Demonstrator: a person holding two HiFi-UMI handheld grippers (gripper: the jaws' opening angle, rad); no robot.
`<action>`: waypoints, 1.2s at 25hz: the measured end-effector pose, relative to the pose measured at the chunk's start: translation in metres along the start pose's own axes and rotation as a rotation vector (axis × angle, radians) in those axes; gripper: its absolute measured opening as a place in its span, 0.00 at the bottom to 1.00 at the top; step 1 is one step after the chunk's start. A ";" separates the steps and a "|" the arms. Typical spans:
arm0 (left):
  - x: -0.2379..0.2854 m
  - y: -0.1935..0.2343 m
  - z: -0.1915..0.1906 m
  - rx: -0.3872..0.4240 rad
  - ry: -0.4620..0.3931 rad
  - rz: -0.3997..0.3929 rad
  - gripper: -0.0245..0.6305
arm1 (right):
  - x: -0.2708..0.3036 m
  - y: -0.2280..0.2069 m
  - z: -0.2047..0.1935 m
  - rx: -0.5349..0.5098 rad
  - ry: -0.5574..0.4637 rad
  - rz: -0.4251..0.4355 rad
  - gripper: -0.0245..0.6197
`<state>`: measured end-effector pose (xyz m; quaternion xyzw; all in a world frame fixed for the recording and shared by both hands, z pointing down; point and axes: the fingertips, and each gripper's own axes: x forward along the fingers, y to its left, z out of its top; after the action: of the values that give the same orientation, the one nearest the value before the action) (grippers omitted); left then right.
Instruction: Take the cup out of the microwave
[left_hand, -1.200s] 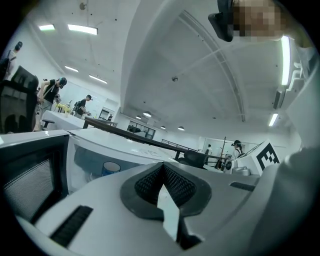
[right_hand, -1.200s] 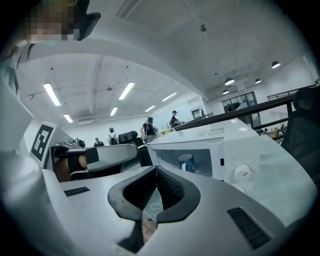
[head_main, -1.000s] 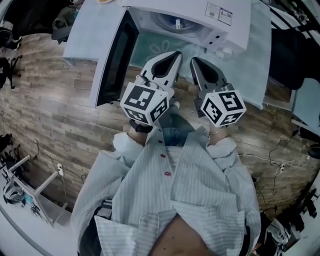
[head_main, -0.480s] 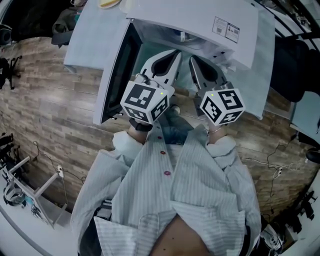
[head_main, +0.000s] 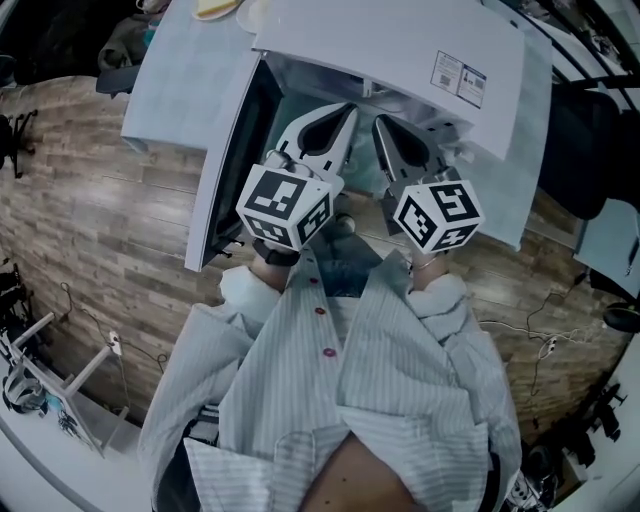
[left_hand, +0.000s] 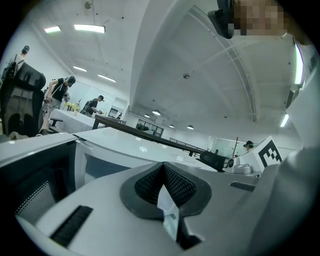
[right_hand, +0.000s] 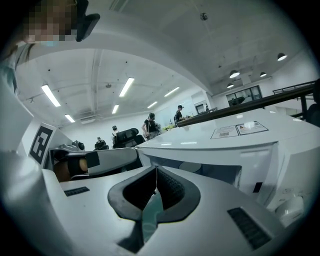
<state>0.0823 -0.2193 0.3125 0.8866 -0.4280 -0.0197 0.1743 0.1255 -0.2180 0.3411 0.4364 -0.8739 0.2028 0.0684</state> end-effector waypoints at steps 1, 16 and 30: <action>0.001 0.003 -0.003 -0.003 0.005 0.002 0.05 | 0.002 -0.002 -0.003 0.002 0.005 0.001 0.09; 0.015 0.027 -0.042 -0.033 0.032 0.020 0.05 | 0.030 -0.040 -0.037 0.082 -0.026 -0.046 0.09; 0.036 0.054 -0.083 -0.075 0.035 0.031 0.05 | 0.056 -0.076 -0.073 0.088 -0.023 -0.072 0.09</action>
<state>0.0798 -0.2533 0.4119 0.8728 -0.4376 -0.0176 0.2153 0.1471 -0.2692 0.4464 0.4722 -0.8488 0.2333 0.0465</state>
